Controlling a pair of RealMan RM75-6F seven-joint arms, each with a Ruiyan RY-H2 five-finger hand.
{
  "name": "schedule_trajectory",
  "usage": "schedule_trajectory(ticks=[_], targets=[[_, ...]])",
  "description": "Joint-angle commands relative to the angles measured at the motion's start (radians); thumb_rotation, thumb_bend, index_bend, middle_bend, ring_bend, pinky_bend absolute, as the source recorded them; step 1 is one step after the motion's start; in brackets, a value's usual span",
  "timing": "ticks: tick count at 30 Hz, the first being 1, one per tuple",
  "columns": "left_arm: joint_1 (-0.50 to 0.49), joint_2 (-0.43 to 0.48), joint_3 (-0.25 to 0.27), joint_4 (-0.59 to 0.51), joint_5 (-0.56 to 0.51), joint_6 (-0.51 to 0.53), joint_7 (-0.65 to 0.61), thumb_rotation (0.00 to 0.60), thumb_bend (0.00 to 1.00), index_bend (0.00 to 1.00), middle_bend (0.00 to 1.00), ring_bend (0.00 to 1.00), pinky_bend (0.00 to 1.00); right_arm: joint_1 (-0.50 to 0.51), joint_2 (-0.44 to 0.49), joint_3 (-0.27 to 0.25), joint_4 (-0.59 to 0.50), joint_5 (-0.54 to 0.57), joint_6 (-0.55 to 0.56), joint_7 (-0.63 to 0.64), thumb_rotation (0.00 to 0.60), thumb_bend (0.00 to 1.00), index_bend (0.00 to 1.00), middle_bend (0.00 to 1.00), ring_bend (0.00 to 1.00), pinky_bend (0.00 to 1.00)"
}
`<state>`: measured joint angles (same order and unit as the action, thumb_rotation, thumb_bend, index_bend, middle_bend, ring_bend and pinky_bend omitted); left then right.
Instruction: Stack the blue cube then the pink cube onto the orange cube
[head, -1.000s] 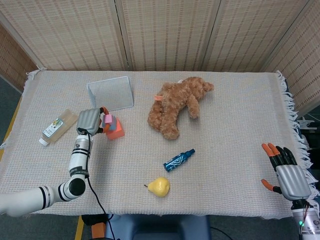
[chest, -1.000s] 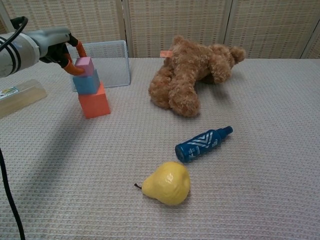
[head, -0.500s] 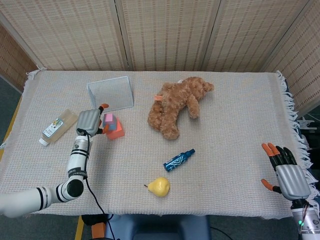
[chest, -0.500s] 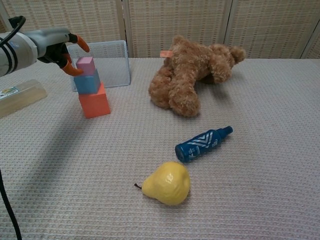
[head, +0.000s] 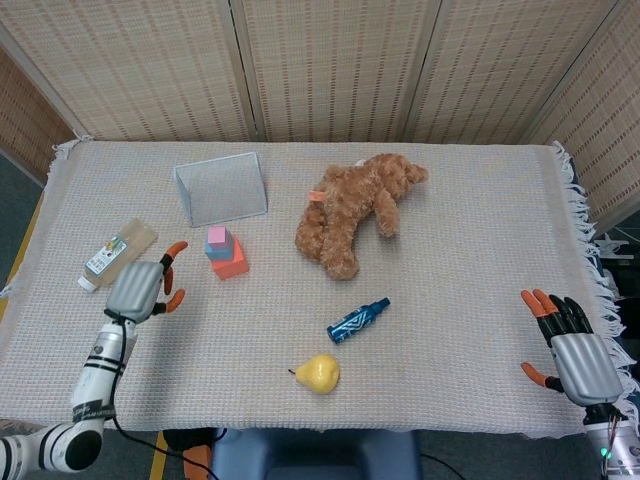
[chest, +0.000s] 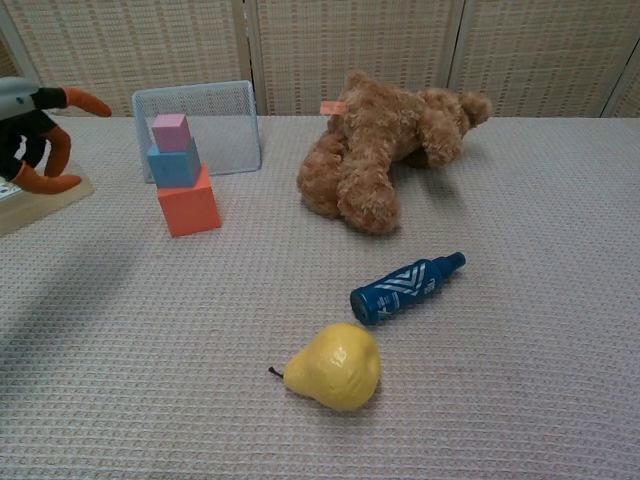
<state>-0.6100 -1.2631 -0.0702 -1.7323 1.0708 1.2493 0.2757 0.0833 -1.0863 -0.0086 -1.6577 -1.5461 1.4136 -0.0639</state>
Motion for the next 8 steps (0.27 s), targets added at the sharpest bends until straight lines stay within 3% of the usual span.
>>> schedule_trajectory(ticks=[1,5,8], targets=[[0.299,0.056,0.255,0.127,0.386,0.248,-0.314,0.600,0.35,0.09,0.03,0.00,0.15,-0.003,-0.001,-0.008,-0.004,-0.012,0.002,0.002,0.600,0.09,0.00,0.00,0.00,0.00],[0.370,0.041,0.267,0.187,0.494,0.374,-0.250,0.600,0.35,0.09,0.00,0.00,0.08,0.000,-0.003,-0.021,-0.005,-0.037,-0.004,0.003,0.600,0.09,0.00,0.00,0.00,0.00],[0.399,0.041,0.263,0.186,0.490,0.379,-0.241,0.600,0.35,0.09,0.00,0.00,0.08,-0.001,-0.003,-0.024,-0.010,-0.045,0.000,0.004,0.600,0.09,0.00,0.00,0.00,0.00]])
